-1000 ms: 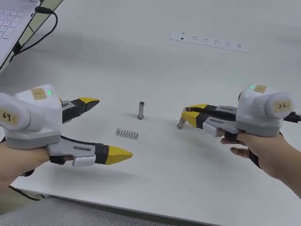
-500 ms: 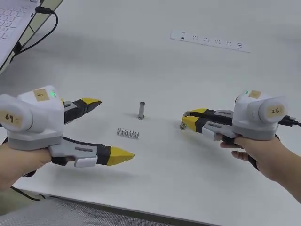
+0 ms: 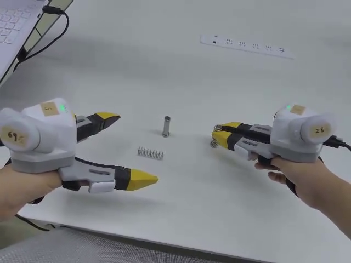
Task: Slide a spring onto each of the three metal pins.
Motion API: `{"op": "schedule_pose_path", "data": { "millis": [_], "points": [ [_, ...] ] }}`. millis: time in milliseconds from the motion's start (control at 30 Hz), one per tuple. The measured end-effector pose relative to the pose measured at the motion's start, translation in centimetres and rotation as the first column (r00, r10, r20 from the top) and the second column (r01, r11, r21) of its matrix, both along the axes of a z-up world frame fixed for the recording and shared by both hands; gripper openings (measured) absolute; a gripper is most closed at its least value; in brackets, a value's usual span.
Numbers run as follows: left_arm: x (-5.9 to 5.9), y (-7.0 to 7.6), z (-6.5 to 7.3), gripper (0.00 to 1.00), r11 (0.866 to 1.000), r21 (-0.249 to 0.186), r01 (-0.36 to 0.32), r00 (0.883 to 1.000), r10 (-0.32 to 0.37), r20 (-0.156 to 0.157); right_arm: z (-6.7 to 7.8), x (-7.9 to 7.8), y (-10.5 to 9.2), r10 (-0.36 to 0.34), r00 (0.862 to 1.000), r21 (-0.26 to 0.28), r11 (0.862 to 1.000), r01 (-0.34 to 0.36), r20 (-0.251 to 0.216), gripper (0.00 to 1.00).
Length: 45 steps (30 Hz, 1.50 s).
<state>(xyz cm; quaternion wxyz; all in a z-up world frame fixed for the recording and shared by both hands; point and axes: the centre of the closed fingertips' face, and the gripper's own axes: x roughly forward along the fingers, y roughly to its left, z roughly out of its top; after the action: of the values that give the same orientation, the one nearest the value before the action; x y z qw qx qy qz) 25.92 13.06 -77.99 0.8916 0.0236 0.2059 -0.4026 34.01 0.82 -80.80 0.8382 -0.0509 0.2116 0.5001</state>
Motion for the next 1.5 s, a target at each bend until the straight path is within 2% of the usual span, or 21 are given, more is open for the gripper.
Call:
{"op": "schedule_pose_path", "data": {
  "millis": [333,500,633,767,867,1367,1500],
  "points": [
    [0.0,-0.2,0.1,0.94,1.000,0.000,0.006,1.000,-0.006,0.002,0.0,-0.2,0.1,0.023,1.000,-0.040,0.999,-0.022,0.010,0.09],
    [0.0,-0.2,0.2,0.94,1.000,-0.002,0.005,1.000,-0.005,0.002,-0.7,-0.2,0.0,0.028,1.000,-0.074,0.997,-0.028,0.002,0.10],
    [-0.1,-0.1,0.1,0.94,1.000,-0.001,0.006,1.000,-0.006,0.001,-0.4,0.1,0.1,0.002,1.000,-0.049,0.999,-0.002,-0.005,0.17],
    [0.0,-0.1,0.1,0.94,1.000,0.000,0.006,1.000,-0.006,0.001,-0.4,-0.2,0.3,0.024,1.000,-0.068,0.997,-0.024,0.003,0.19],
    [0.1,-0.1,0.2,0.94,1.000,-0.001,0.004,1.000,-0.004,0.003,-0.2,-0.2,0.4,0.019,1.000,-0.063,0.998,-0.018,0.003,0.25],
    [0.0,-0.3,0.5,0.95,1.000,-0.007,0.009,1.000,-0.009,0.006,1.3,-0.2,-0.1,-0.010,0.999,-0.028,1.000,0.011,0.038,0.44],
    [0.1,-0.3,0.7,0.95,1.000,-0.010,0.011,1.000,-0.011,0.007,1.7,-0.2,0.0,-0.007,0.999,-0.025,1.000,0.008,0.047,0.46]
  ]
}}
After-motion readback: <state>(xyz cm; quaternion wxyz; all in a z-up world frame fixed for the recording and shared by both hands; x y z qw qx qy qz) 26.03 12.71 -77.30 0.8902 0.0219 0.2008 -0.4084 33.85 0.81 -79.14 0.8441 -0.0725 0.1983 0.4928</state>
